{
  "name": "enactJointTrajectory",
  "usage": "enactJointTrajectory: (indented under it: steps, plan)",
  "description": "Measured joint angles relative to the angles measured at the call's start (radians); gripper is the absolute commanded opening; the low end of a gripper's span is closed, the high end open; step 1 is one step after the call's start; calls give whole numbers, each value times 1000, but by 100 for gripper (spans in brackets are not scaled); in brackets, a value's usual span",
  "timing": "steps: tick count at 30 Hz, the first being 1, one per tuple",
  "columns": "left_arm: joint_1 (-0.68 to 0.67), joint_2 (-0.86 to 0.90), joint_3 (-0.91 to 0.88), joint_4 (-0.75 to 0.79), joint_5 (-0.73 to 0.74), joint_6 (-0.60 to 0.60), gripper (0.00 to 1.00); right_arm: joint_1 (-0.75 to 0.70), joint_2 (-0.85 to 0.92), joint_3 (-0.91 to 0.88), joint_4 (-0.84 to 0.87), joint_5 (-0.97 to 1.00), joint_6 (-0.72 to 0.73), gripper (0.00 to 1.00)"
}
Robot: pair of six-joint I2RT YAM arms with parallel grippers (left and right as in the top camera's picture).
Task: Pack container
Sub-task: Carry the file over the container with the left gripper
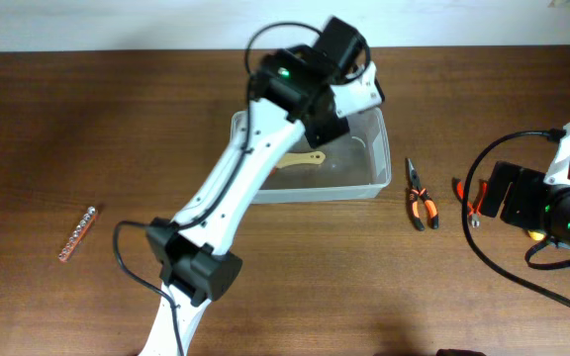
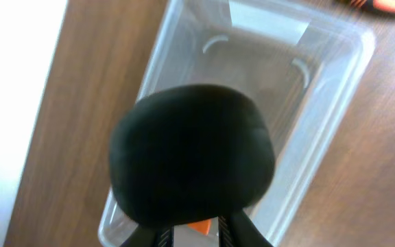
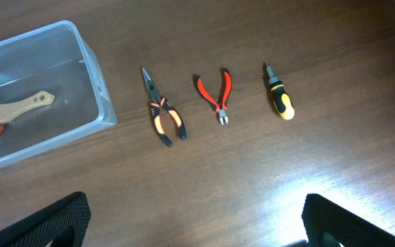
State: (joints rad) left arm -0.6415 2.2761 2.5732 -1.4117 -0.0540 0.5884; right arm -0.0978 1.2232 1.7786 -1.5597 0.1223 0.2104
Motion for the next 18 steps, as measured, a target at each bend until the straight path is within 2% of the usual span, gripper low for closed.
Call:
enactJointTrajectory:
  steps: [9,14,18]
  plan:
    - [3,0,-423,285,-85,171,2,0,0,0,0,-8,-1,99]
    - [3,0,-531,352,-92,209,2,0,0,0,0,-11,0,99]
    - [3,0,-528,357,-98,183,15,0,0,0,-1,-11,0,99]
